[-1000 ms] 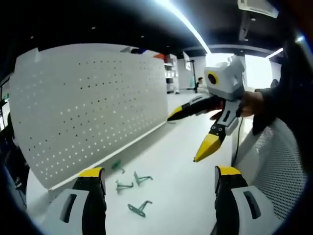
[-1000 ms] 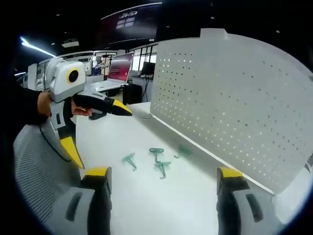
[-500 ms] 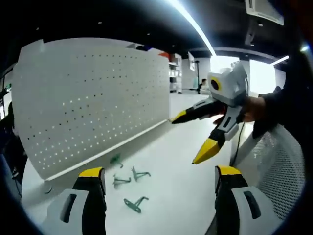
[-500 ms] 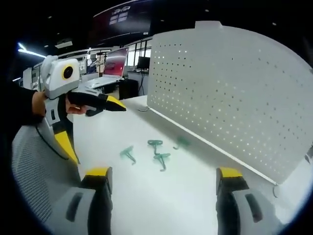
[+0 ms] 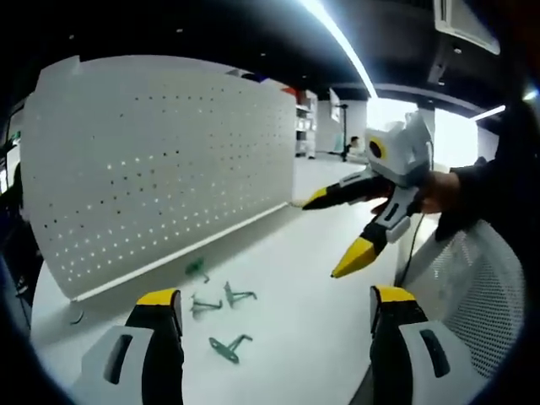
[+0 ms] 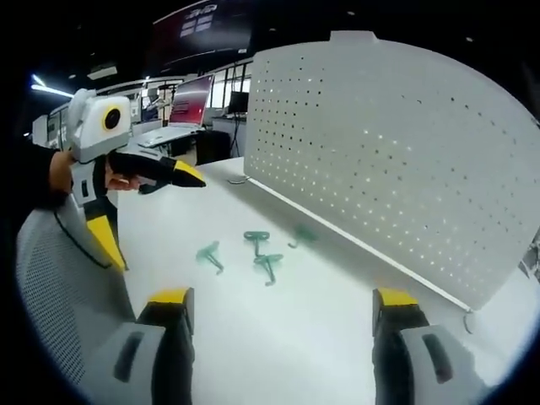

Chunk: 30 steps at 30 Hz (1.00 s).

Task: Insert the hook assembly into the mounting plate slot until the hook locks in place.

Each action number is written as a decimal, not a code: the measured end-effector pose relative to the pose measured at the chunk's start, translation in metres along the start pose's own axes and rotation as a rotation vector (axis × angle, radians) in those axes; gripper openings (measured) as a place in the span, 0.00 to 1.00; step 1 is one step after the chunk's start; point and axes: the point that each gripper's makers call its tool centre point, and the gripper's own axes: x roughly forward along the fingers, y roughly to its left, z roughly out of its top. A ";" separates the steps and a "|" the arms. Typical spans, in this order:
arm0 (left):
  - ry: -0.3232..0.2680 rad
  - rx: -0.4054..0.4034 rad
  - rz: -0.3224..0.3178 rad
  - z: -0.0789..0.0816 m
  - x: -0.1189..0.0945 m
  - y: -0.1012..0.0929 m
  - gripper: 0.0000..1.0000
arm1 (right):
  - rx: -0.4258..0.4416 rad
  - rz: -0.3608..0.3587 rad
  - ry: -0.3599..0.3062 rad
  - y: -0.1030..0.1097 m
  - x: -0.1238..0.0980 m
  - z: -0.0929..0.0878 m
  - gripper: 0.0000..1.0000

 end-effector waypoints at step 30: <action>-0.024 0.018 0.106 0.008 -0.004 0.021 0.92 | -0.077 0.074 -0.010 0.018 0.007 0.004 0.81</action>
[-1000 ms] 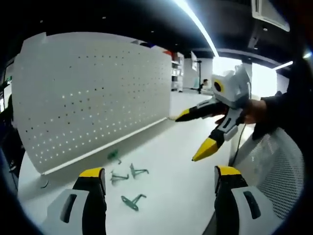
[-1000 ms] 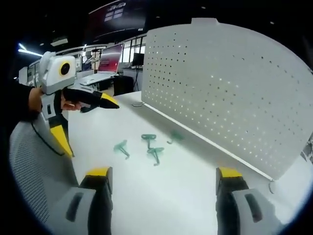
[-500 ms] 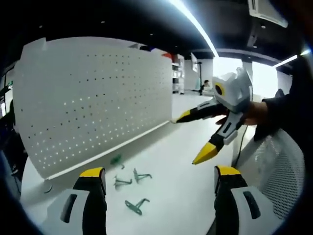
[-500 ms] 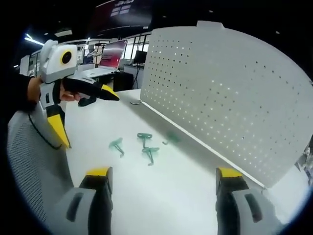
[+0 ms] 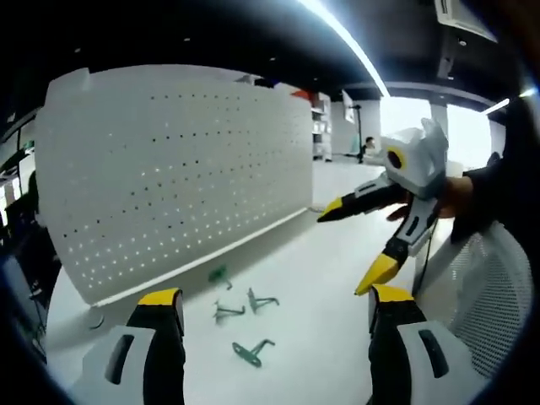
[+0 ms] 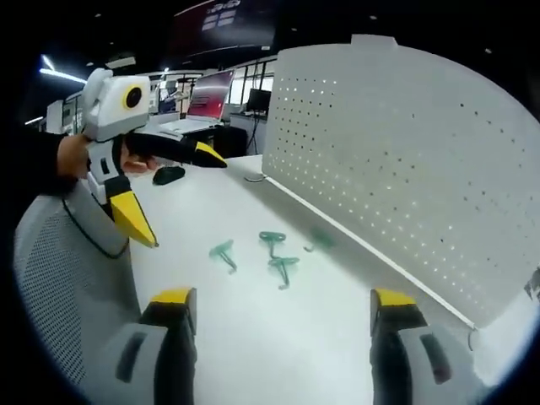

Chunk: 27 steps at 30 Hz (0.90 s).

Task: Insert the hook assembly into the mounting plate slot until the hook locks in place.

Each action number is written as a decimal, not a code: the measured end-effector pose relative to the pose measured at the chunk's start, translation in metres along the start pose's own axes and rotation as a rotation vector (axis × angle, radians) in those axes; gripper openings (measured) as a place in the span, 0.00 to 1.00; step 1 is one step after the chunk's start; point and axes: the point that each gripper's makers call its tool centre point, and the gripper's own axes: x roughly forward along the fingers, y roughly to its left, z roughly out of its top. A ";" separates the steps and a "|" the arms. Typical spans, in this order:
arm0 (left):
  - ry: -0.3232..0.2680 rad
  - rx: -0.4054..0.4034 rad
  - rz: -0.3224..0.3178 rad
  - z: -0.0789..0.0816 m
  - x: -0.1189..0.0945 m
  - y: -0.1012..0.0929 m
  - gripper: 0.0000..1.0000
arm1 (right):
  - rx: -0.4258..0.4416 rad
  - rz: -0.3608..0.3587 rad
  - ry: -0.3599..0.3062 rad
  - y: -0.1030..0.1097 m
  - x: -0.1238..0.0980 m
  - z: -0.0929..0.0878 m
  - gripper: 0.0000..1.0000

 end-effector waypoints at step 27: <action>0.011 -0.044 0.071 -0.006 -0.005 0.021 0.91 | 0.004 0.058 0.022 0.007 0.016 -0.002 0.73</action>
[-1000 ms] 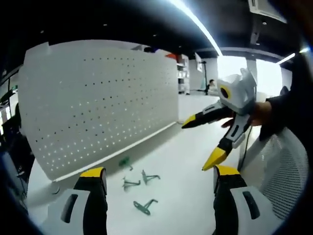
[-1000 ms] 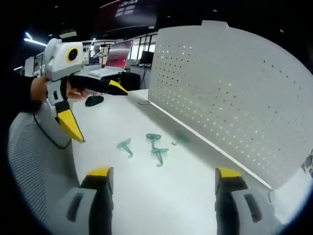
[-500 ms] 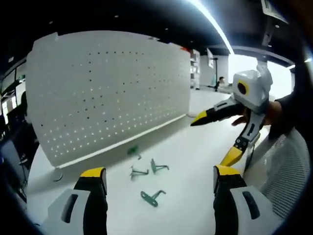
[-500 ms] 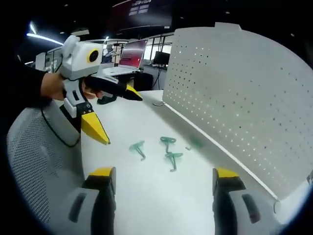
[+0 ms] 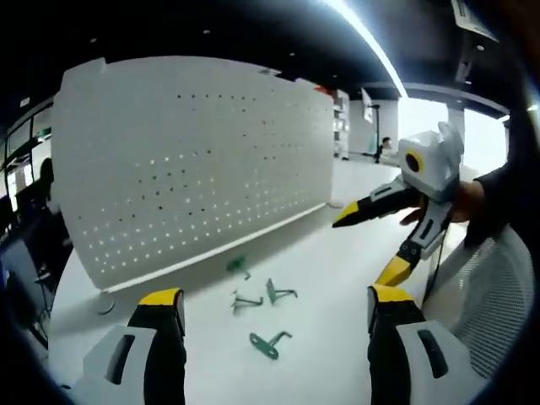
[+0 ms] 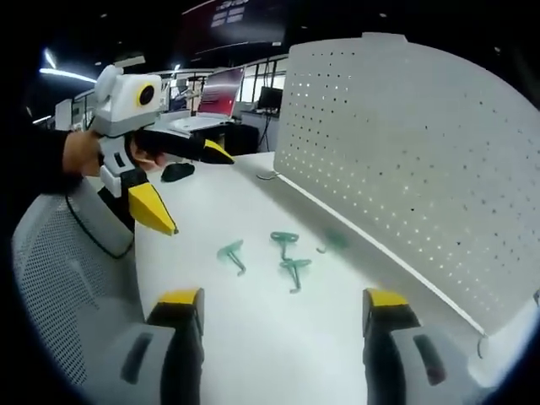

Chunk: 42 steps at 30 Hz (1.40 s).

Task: Insert the hook assembly into the mounting plate slot until the hook locks in place.

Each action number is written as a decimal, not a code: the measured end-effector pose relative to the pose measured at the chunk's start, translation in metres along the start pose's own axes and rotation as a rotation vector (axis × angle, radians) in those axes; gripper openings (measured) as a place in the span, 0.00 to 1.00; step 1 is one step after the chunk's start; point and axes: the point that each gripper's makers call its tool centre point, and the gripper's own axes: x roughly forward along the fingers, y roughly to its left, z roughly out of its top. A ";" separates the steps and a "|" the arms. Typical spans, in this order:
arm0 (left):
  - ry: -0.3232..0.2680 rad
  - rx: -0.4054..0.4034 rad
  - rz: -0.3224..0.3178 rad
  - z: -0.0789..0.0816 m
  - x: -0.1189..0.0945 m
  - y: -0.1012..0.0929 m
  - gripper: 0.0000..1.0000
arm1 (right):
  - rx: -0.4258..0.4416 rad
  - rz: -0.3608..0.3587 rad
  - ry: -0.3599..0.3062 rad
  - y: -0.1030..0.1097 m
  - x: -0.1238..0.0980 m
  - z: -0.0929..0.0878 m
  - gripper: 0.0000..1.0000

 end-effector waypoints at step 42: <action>-0.094 0.113 0.017 0.033 -0.035 -0.020 0.89 | -0.273 0.187 -0.021 0.053 0.058 0.050 0.59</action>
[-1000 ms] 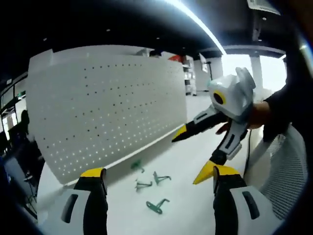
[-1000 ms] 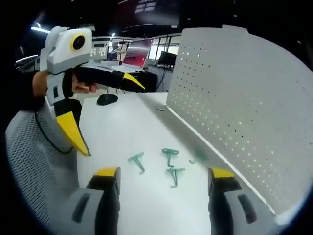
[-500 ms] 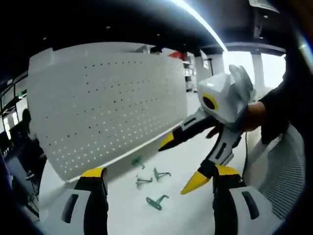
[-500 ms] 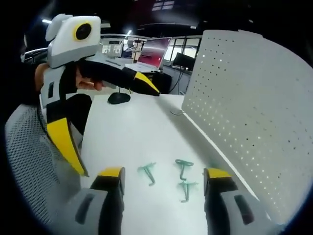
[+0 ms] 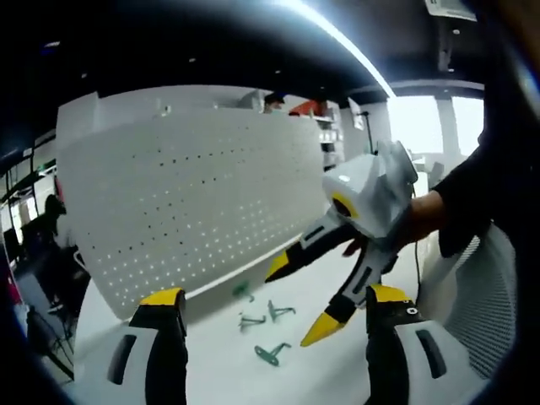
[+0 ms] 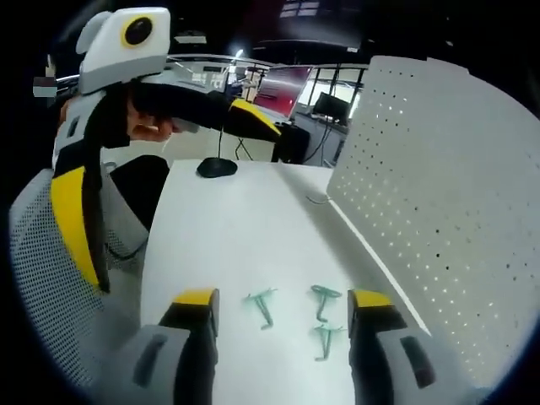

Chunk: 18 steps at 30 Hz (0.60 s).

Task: Insert the hook assembly into the mounting plate slot until the hook locks in place.

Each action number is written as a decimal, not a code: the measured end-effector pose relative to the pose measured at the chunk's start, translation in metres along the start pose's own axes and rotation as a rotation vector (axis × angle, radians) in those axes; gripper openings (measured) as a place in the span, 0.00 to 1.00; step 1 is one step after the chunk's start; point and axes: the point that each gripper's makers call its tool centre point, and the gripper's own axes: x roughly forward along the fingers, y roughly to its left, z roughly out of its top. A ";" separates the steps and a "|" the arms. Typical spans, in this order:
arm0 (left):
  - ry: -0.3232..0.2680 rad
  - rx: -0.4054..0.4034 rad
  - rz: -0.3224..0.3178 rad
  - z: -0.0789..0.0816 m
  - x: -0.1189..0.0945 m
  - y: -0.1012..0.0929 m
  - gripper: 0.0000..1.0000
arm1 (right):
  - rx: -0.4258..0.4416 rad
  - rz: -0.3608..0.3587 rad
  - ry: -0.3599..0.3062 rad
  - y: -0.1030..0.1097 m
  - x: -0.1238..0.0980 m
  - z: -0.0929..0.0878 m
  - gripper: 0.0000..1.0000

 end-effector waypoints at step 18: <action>0.005 -0.006 -0.022 -0.004 0.003 -0.007 0.88 | -0.080 0.124 0.018 0.018 0.022 0.002 0.46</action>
